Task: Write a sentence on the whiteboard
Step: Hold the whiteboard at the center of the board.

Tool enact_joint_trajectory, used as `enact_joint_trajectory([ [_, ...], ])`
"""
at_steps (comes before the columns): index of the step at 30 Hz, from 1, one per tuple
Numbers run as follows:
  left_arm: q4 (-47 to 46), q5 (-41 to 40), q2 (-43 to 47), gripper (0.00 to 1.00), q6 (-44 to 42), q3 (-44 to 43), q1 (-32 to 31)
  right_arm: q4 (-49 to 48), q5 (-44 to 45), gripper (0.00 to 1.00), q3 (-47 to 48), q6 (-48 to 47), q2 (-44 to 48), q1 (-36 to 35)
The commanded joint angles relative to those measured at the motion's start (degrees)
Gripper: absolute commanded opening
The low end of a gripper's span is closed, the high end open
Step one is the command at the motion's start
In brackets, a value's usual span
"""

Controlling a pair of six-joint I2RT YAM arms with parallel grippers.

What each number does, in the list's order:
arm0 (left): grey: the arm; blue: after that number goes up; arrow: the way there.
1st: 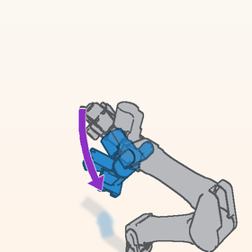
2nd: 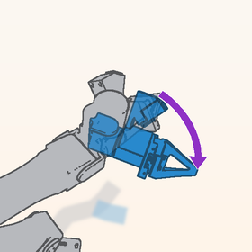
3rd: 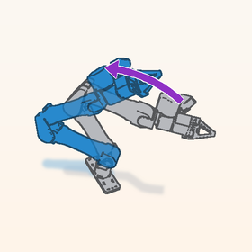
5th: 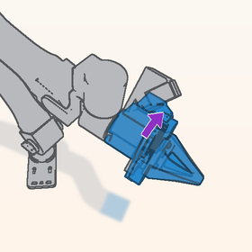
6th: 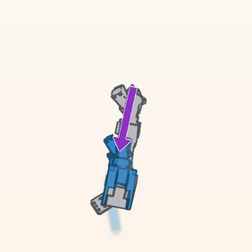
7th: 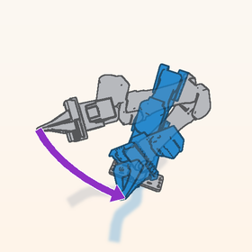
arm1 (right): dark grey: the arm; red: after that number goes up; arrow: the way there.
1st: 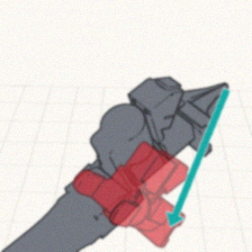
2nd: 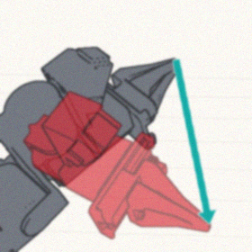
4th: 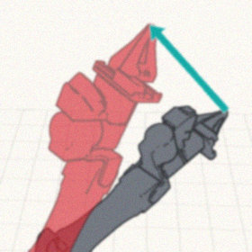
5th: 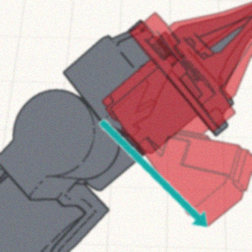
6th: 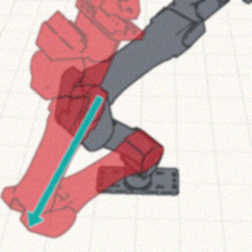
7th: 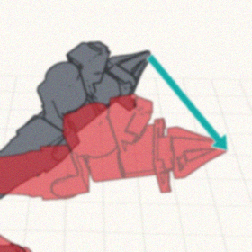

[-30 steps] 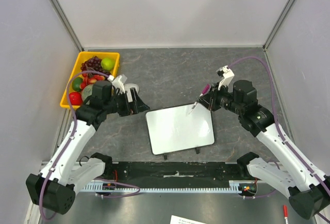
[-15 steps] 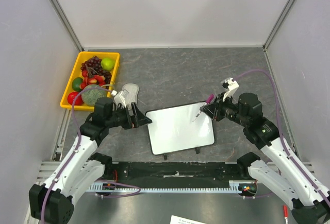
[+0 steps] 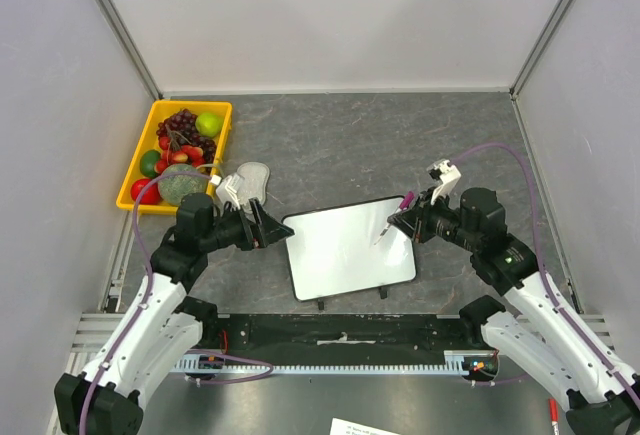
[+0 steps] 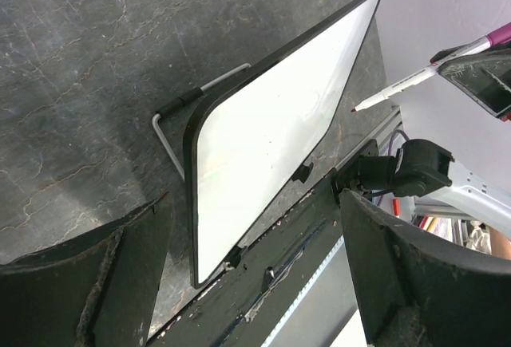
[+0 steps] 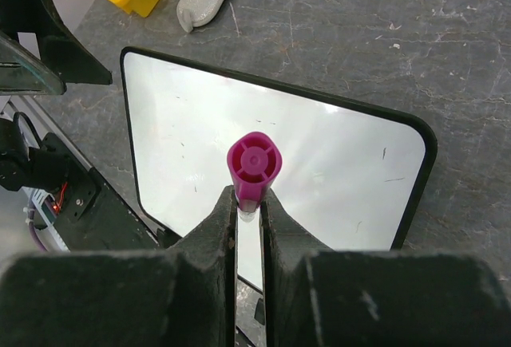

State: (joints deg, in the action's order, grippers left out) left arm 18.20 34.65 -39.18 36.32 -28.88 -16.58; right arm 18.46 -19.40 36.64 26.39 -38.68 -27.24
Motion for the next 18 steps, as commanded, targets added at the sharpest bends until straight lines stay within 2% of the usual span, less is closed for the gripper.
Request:
enact_joint_trajectory([
  [1,-0.79,-0.81,0.77,0.89,0.60,0.49,0.23,-3.16,-0.12,0.00,0.09,-0.11,0.79,-0.26],
  [11,-3.87,-0.64,-0.55,0.89,0.69,2.78,0.23,-5.18,5.42,0.00,2.64,1.99,-0.26,-6.58],
  [18,-8.17,0.15,1.21,0.88,2.62,6.38,0.23,-12.12,11.39,0.00,2.21,6.39,-2.02,-12.21],
])
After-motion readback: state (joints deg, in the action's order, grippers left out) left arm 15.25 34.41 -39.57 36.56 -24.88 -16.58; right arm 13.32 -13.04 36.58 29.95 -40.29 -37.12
